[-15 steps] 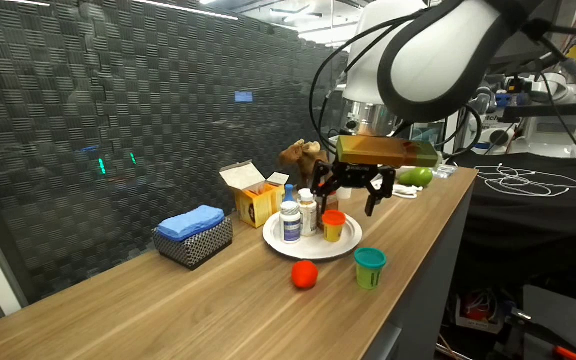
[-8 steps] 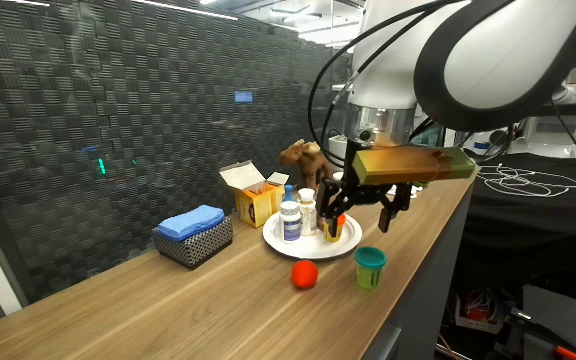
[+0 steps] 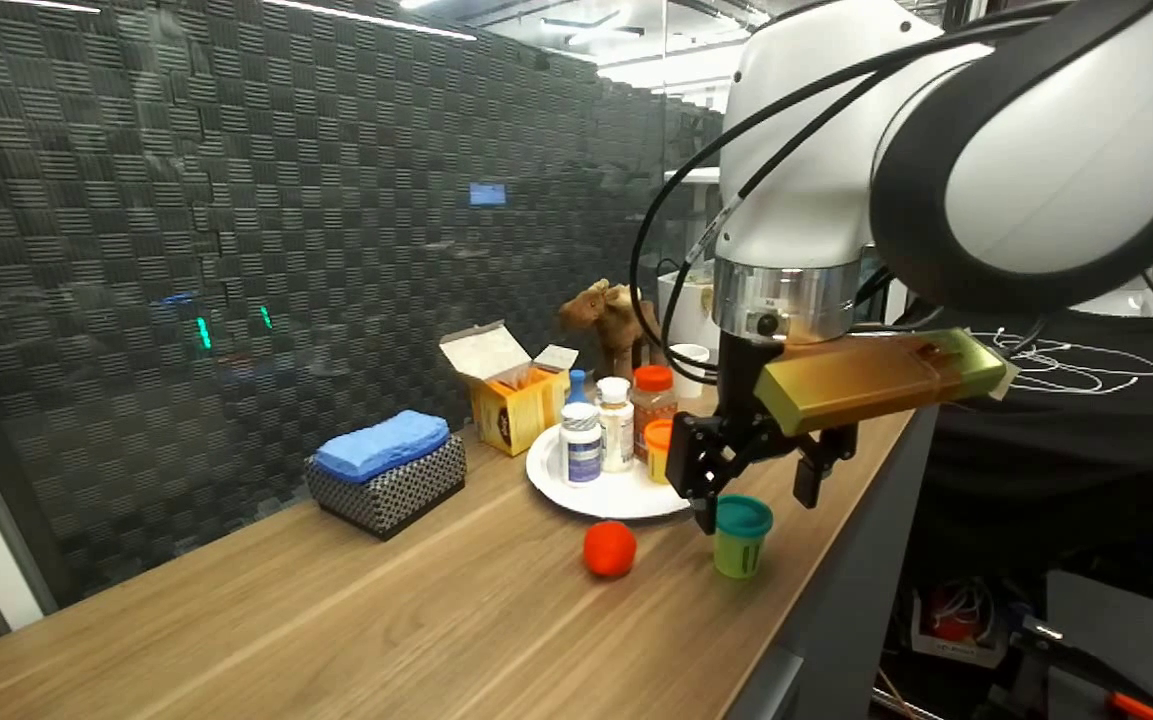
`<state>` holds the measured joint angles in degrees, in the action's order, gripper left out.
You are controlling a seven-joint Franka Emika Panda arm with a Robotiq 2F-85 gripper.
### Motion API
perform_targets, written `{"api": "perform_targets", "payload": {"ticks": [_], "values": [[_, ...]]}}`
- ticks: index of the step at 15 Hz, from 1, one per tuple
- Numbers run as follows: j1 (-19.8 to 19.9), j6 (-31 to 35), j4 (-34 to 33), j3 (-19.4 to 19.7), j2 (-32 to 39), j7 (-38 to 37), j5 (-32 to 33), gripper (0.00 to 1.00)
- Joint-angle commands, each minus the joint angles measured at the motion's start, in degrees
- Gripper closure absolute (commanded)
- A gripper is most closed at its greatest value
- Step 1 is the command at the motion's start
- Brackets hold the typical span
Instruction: Pick up the bottles and small containers from the table and put them on the white plate.
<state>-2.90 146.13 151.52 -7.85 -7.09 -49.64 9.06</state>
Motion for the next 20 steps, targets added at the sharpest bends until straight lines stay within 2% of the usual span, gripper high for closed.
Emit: {"api": "perform_targets", "payload": {"ticks": [1, 4, 7, 8, 9, 13, 16, 20], "values": [[0.2, 4.1, 1.8, 0.2, -1.6, 2.4, 0.2, 0.0], [0.2, 6.9, 1.8, 0.6, -0.8, 4.4, -0.9, 0.0], [0.3, 8.1, 1.5, 0.9, 0.2, 5.9, -1.7, 0.24], [0.3, 8.0, 1.4, 1.1, 0.3, 6.6, -2.4, 0.22], [0.3, 7.8, 1.5, 1.1, 0.5, 6.8, -2.5, 0.37], [0.3, 7.5, 1.5, 1.3, 0.6, 8.1, -3.9, 0.7], [-0.2, 5.4, 0.8, 1.5, -0.1, 9.5, -6.9, 0.71], [0.2, 2.9, -1.7, 1.1, -1.6, 8.4, -8.0, 0.71]]}}
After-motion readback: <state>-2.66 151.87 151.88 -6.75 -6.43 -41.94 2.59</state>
